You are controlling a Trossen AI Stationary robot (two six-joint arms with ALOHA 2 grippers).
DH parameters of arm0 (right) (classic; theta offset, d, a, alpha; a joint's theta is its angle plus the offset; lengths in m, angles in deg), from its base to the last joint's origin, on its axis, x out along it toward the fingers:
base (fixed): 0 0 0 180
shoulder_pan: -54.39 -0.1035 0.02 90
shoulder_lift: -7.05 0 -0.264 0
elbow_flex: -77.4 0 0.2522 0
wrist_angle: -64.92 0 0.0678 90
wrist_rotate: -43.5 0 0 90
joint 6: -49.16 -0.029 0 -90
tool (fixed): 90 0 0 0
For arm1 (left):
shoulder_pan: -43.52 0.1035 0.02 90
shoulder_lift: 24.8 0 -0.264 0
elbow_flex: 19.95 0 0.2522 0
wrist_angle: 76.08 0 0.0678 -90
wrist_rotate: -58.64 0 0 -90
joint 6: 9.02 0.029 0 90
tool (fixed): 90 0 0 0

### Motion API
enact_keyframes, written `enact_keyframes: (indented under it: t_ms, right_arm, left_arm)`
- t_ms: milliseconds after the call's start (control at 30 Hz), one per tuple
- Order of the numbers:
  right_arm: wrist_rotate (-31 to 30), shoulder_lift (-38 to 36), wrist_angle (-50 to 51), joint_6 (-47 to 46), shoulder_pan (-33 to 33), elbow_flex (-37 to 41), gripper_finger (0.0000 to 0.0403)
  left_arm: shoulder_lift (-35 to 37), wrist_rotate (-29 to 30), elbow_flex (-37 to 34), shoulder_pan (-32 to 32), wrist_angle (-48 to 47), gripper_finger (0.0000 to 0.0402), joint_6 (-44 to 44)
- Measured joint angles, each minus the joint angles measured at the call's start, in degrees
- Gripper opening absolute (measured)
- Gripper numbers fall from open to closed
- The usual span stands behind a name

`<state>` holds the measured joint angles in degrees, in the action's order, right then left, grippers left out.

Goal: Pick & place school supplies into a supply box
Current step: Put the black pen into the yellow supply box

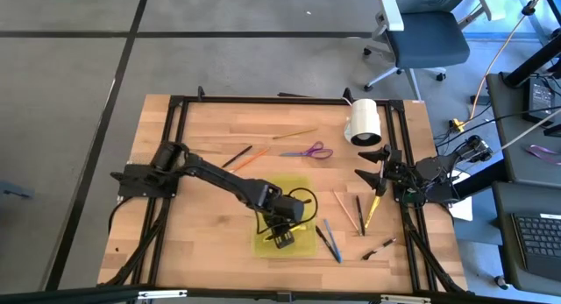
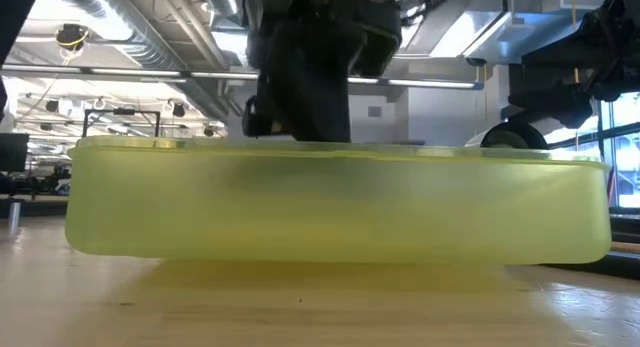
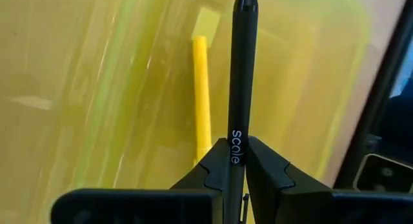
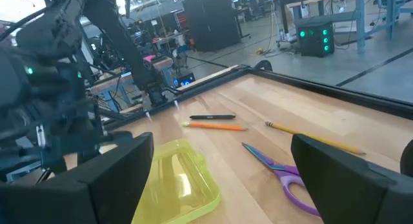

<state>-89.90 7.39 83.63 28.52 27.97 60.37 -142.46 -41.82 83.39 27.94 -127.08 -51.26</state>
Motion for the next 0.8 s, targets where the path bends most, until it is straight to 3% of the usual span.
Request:
enact_keyframes:
  t_ms: [800]
  right_arm:
    - [0.1,0.0,0.0,-0.2,0.0,0.0,0.0369]
  left_arm:
    - [-3.1,0.0,0.1,0.1,-0.2,0.0044,0.0]
